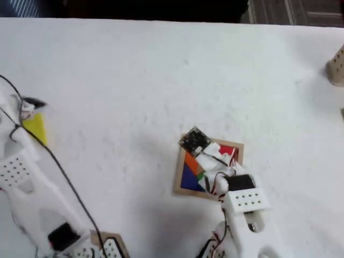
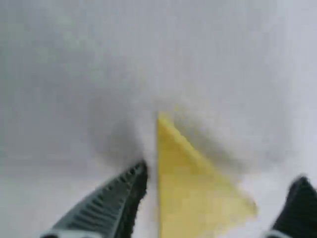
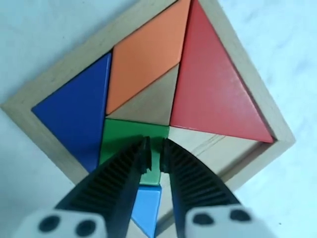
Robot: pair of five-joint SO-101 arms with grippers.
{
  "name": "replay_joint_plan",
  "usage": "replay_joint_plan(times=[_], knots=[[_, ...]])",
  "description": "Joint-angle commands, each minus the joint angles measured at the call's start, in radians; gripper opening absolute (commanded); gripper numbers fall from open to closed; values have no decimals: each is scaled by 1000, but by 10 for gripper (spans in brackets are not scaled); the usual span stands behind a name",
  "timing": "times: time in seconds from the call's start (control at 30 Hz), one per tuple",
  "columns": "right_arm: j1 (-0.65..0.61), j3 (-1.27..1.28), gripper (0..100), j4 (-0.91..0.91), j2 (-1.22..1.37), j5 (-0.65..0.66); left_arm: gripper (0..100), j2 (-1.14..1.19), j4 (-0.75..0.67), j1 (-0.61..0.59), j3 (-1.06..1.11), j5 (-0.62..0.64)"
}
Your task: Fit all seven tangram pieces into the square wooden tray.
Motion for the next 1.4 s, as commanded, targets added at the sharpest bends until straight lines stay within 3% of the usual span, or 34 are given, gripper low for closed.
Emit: replay_joint_plan(times=[0.0, 0.27, 0.47, 0.53, 0.7, 0.77, 1.03, 1.13, 1.23, 1.37], knots=[[-10, 0, 45, -5, -13, 12, 430, 229, 41, -58, -78, -49], [-10, 0, 45, -5, -13, 12, 430, 366, 288, -73, -419, -107], [-10, 0, 45, -5, -12, 12, 430, 380, 302, -53, -456, -126], [-10, 0, 45, -5, -12, 12, 411, 371, 302, -36, -434, -126], [-10, 0, 45, -5, -12, 12, 233, 271, 302, 1, -325, -161], [-10, 0, 45, -5, -12, 12, 207, 217, 301, 7, -275, -190], [-10, 0, 45, -5, -12, 12, 312, 64, 299, 27, -75, -213], [-10, 0, 45, -5, -12, 12, 330, 21, 299, 28, -6, -226], [-10, 0, 45, -5, -12, 12, 341, -36, 299, 42, 63, -333], [-10, 0, 45, -5, -12, 12, 340, -116, 273, 44, 135, -341]])
